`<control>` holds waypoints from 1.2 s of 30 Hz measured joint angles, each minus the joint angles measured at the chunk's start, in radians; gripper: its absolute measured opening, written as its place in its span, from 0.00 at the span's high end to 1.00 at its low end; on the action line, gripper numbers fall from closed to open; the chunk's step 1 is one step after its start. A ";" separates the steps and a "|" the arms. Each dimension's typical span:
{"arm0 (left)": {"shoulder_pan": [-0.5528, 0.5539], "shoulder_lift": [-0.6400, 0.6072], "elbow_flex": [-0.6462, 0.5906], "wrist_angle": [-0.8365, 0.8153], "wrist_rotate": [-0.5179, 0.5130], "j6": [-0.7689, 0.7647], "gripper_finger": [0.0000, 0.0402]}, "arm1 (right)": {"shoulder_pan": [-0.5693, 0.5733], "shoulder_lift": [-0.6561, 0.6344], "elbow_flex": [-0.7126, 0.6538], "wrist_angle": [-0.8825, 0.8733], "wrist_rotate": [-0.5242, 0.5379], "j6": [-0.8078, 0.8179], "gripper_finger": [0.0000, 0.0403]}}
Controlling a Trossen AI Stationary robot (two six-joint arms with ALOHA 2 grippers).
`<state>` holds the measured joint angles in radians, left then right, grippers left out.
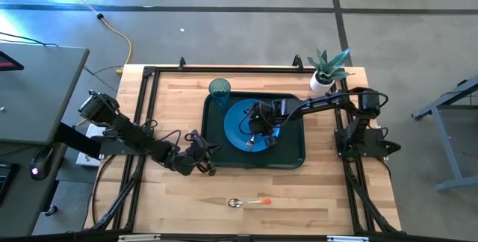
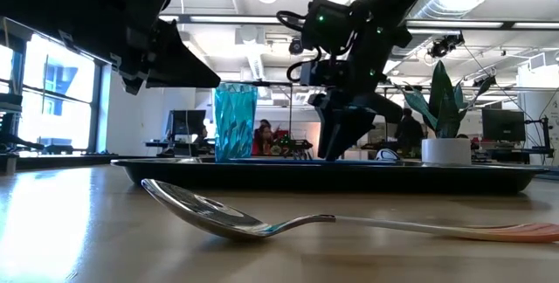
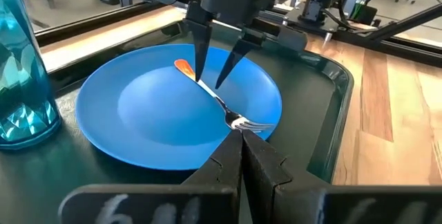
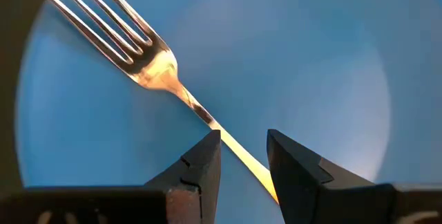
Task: Pick and place plate/cup/fork/spoon on tray
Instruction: Put the orange fork on the dark green tray to the left of the blue plate
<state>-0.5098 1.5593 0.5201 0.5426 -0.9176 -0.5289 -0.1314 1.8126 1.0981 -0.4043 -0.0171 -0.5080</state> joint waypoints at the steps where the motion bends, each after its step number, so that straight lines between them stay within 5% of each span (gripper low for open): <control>1: 0.000 0.000 0.000 0.000 0.000 0.000 1.00 | 0.000 0.000 0.000 0.006 -0.002 -0.005 0.73; 23: 0.000 0.000 0.000 0.000 0.003 0.032 1.00 | 0.000 0.067 0.003 0.037 -0.074 -0.049 0.73; 32: 0.000 0.000 0.000 0.000 0.003 0.071 1.00 | 0.000 0.071 0.003 0.032 -0.110 -0.012 0.97; 36: 0.001 0.000 0.000 0.002 -0.005 0.117 1.00 | 0.000 0.071 0.002 0.033 -0.111 0.042 0.95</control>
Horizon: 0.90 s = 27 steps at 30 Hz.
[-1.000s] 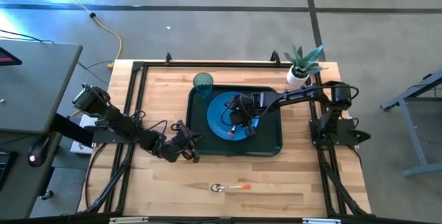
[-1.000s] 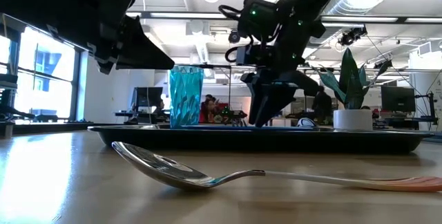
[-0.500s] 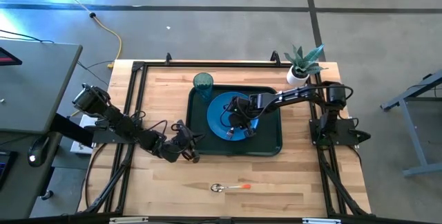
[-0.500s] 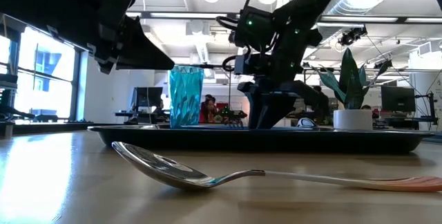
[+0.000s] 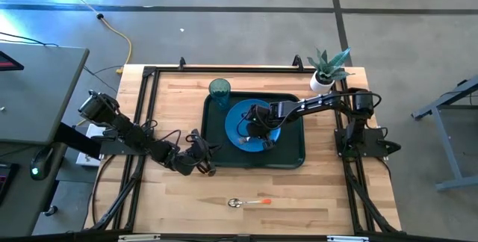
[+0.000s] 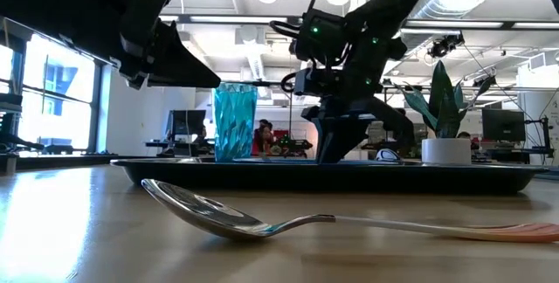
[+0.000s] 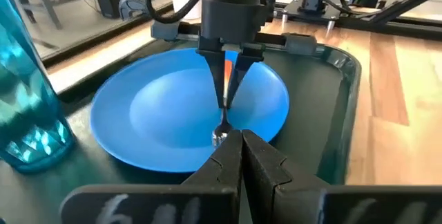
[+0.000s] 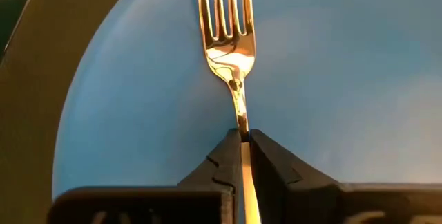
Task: Pick and place plate/cup/fork/spoon on tray
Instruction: Put the orange fork on the dark green tray to the left of the blue plate
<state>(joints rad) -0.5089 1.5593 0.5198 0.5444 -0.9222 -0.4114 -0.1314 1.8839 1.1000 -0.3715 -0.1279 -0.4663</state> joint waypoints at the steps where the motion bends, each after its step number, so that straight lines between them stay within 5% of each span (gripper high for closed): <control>1: 0.002 0.000 0.000 0.002 -0.004 0.017 1.00 | 0.000 0.000 0.000 0.004 0.002 0.018 0.95; 6: 0.022 0.000 0.000 0.031 -0.006 0.118 1.00 | 0.001 -0.007 -0.003 0.039 0.042 0.082 0.99; 11: 0.047 0.000 0.000 0.067 -0.005 0.215 1.00 | 0.022 -0.057 -0.007 0.072 0.206 0.234 0.99; 20: 0.078 0.000 0.001 0.168 -0.004 0.343 1.00 | 0.154 -0.151 -0.005 0.077 0.729 0.496 1.00; 27: 0.084 0.000 0.001 0.195 -0.005 0.414 1.00 | 0.302 -0.198 -0.003 -0.103 1.143 0.765 1.00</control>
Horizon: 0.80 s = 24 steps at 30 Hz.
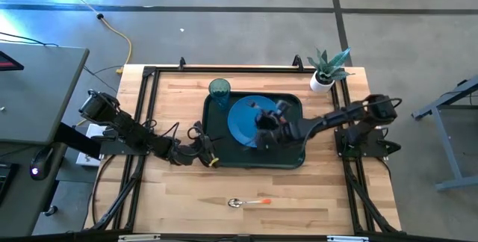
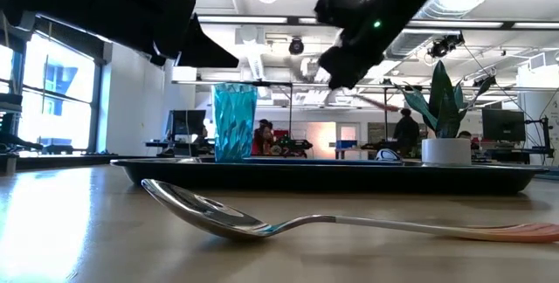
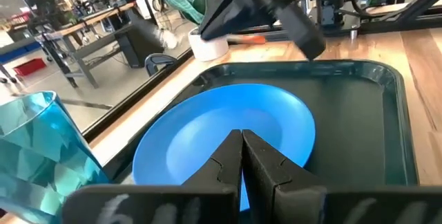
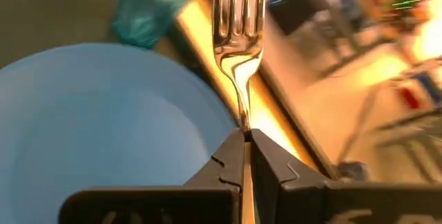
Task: Pick and place plate/cup/fork/spoon on tray
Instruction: Put the orange fork on the dark green tray to the left of the blue plate
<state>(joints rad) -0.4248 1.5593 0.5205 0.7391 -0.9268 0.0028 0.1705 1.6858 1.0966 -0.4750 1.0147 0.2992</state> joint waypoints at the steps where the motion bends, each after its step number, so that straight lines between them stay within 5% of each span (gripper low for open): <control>1: 0.000 0.000 0.000 0.000 0.000 0.001 1.00 | 0.024 0.000 0.000 -0.029 0.050 0.050 1.00; 8: 0.002 0.000 0.001 0.025 0.001 -0.035 1.00 | 0.174 0.024 0.000 -0.151 0.269 0.307 1.00; 12: 0.020 0.000 0.000 0.029 0.051 -0.079 1.00 | 0.240 0.059 0.000 -0.155 0.286 0.307 1.00; 18: 0.061 0.000 0.000 0.049 0.324 -0.125 1.00 | 0.301 0.132 0.000 -0.139 0.302 0.351 1.00; 24: 0.071 0.000 0.009 0.122 0.260 -0.099 0.97 | 0.297 0.187 0.000 -0.037 0.286 0.344 1.00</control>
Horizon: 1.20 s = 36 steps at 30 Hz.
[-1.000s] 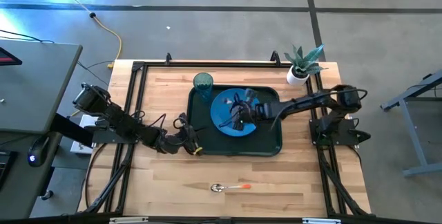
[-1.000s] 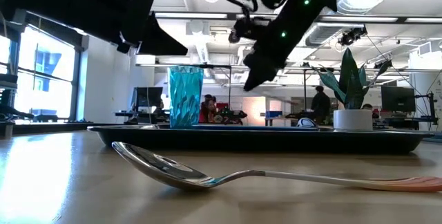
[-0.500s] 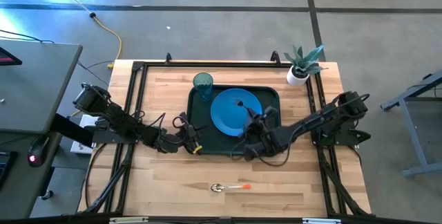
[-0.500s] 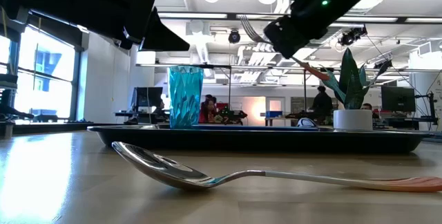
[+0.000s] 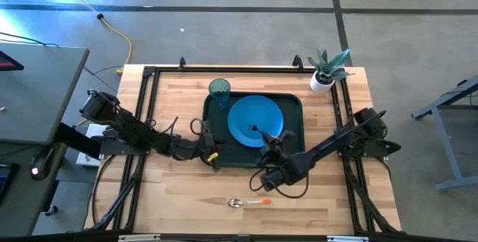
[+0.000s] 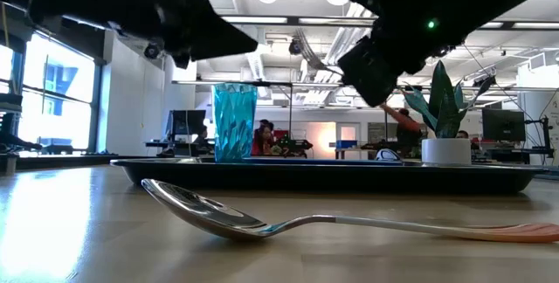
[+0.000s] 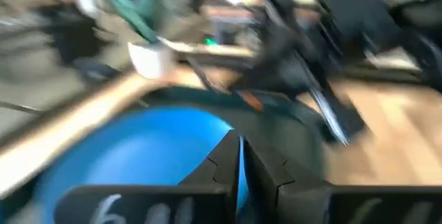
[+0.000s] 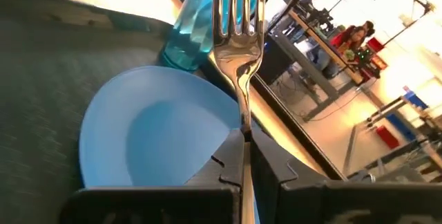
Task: Pick and place plate/cup/fork/spoon on tray
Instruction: Put the orange fork on the dark green tray to the left of the blue plate
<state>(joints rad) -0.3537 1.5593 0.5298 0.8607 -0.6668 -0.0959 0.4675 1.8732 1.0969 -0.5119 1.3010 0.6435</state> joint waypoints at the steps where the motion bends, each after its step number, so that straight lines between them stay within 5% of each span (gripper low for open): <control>1: 0.008 0.000 0.007 0.016 -0.042 0.023 0.96 | -0.008 0.009 0.000 0.027 0.007 -0.038 1.00; 4: 0.035 0.000 0.034 0.020 -0.104 0.062 0.90 | -0.038 0.022 0.000 0.083 0.012 -0.146 1.00; 12: 0.088 0.046 0.094 0.018 -0.027 0.062 0.70 | -0.082 0.021 0.001 0.204 0.033 -0.327 1.00; 20: 0.133 0.104 0.135 0.017 -0.092 -0.085 0.60 | -0.072 0.021 0.001 0.298 0.088 -0.471 1.00; 25: 0.140 0.104 0.135 0.021 -0.078 -0.093 0.68 | -0.065 0.020 0.001 0.319 0.091 -0.495 1.00; 32: 0.140 0.104 0.134 0.044 -0.049 -0.025 0.97 | -0.067 0.020 0.001 0.336 0.019 -0.494 1.00; 36: 0.141 0.104 0.134 0.038 -0.050 -0.015 0.98 | -0.075 0.020 0.001 0.367 -0.034 -0.532 1.00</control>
<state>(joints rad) -0.2132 1.6634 0.6636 0.8992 -0.7167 -0.1109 0.3924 1.8927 1.0977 -0.1453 1.2673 0.1119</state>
